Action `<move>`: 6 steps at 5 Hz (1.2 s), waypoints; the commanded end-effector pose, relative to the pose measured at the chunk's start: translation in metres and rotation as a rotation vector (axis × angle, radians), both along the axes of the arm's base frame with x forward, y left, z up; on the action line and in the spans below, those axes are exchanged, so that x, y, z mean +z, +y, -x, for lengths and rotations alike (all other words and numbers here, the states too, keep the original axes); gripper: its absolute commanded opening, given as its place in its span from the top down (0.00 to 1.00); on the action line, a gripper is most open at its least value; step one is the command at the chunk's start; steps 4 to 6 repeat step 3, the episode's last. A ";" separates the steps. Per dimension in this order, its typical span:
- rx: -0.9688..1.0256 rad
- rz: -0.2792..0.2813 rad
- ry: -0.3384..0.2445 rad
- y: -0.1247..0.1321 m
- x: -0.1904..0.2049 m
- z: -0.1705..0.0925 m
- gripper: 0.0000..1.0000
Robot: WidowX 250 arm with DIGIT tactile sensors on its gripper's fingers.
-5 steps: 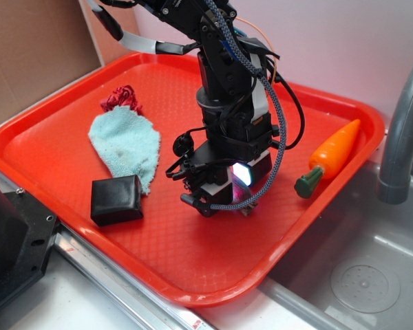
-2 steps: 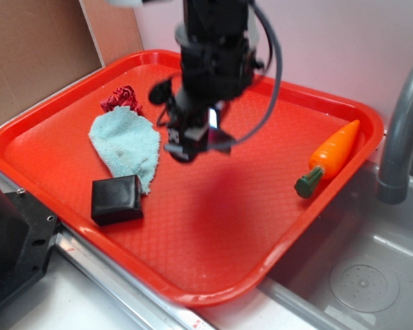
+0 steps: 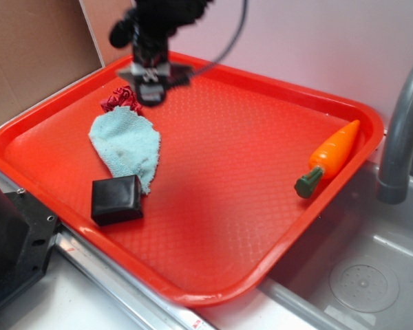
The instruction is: Grab the wood chip.
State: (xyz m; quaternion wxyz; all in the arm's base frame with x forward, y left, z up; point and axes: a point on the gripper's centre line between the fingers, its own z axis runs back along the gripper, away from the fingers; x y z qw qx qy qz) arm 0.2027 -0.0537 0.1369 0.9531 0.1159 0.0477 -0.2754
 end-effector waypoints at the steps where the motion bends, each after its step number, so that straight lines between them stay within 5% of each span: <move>1: 0.497 0.197 -0.081 0.028 0.043 0.022 1.00; 2: 0.639 0.234 -0.129 0.038 0.051 0.027 1.00; 6: 0.624 0.209 -0.130 0.037 0.051 0.024 1.00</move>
